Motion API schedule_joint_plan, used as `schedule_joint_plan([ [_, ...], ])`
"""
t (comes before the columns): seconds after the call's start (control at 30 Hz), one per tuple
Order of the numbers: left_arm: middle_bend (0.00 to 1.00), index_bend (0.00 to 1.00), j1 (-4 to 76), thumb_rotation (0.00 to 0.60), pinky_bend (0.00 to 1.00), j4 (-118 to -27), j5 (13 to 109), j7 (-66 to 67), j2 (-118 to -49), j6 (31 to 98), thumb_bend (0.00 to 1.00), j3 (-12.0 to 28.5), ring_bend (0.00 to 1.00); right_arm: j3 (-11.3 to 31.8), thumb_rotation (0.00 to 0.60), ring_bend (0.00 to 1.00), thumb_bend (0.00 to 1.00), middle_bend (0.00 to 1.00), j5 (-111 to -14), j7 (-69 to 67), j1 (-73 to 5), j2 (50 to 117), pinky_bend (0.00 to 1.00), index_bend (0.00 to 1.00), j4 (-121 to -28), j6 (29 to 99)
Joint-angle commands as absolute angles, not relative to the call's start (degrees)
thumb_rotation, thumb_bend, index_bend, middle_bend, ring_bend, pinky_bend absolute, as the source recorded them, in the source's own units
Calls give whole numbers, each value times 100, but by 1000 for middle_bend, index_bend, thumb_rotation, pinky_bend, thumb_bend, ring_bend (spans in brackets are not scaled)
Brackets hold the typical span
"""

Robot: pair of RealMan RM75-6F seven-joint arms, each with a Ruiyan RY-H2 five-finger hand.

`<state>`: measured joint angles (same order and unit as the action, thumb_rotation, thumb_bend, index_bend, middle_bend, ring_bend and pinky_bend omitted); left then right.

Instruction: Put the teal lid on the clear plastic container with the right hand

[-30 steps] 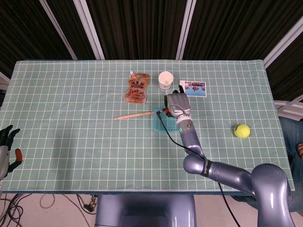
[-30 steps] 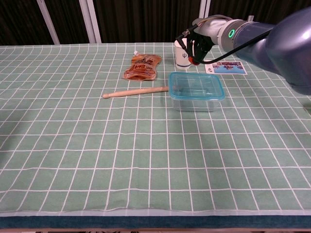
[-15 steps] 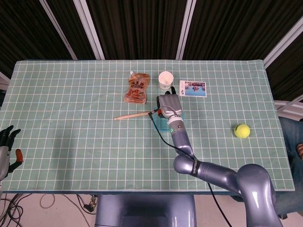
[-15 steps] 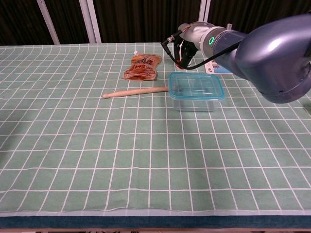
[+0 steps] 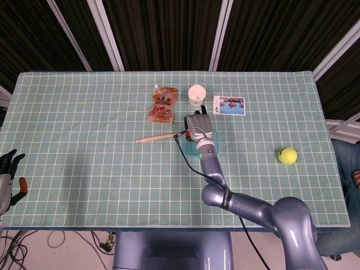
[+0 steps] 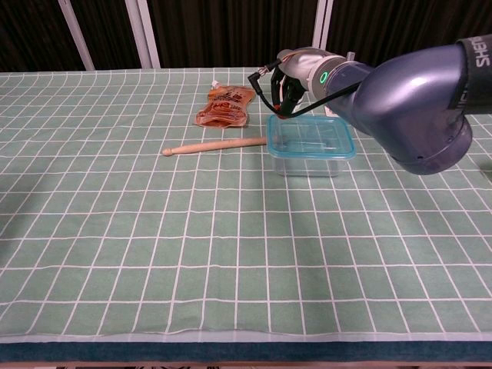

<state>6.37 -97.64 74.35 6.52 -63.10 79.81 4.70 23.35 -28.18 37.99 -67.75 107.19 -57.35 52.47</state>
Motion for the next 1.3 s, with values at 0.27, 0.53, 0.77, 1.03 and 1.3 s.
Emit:
schedule_joint_plan([
  [0.27,0,111,636,600,0,-9757,7419,656,-6314,7975,657,469,0,2367,600,254,483,583,-2862,3799,-6781,10870,0,721,-5444,5109],
  [0.53,0,111,638,600,0,-9752,7408,661,-6317,7970,657,472,0,2374,600,254,483,584,-2858,3853,-6761,10946,0,735,-5320,5027],
  [0.77,0,111,641,600,0,-9765,7418,677,-6315,7975,657,469,0,2366,600,254,483,583,-2940,3879,-6746,10986,0,738,-5207,4998],
  [1.03,0,111,643,600,0,-9760,7381,688,-6315,7963,657,478,0,2289,600,254,483,584,-3038,3915,-6701,11060,0,752,-5066,4920],
  [1.3,0,111,639,600,0,-9766,7370,695,-6313,7964,657,477,0,2295,600,253,483,584,-3031,3998,-6678,11084,0,762,-5006,4837],
])
